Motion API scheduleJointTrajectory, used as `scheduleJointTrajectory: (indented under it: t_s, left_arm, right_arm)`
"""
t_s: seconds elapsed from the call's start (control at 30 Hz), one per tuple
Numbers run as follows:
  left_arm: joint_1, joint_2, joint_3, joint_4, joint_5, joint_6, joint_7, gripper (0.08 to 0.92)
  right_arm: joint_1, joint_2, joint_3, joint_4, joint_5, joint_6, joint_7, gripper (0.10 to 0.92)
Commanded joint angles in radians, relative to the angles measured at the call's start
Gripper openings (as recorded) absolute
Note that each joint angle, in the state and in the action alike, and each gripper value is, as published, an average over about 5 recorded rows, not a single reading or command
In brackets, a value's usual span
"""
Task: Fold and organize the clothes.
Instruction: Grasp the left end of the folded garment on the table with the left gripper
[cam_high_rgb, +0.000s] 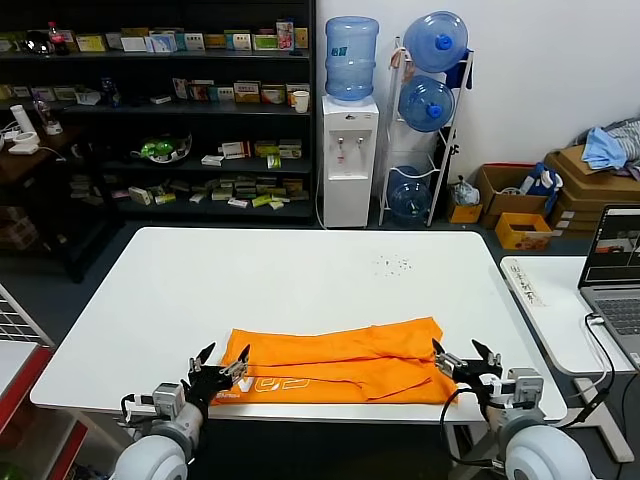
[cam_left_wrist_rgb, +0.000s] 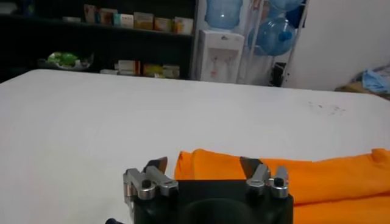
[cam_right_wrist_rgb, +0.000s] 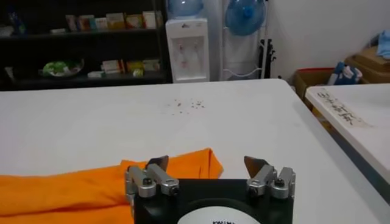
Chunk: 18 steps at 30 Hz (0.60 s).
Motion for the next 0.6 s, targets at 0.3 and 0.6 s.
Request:
scheduleJointTrajectory:
  t_s: [0.3,0.6]
  left_arm:
    - [0.014,-0.068,-0.019,0.11,0.029,-0.045,0.017,0.815]
    - [0.015,-0.08,-0.013,0.114,0.028,-0.046,0.012,0.593]
  right_arm:
    - [-0.054,0.018,0.051,0.019,-0.009,0.007,-0.002,0.823]
    - [-0.046,0.014,0.051,0.013,0.0,0.005,0.002,0.823]
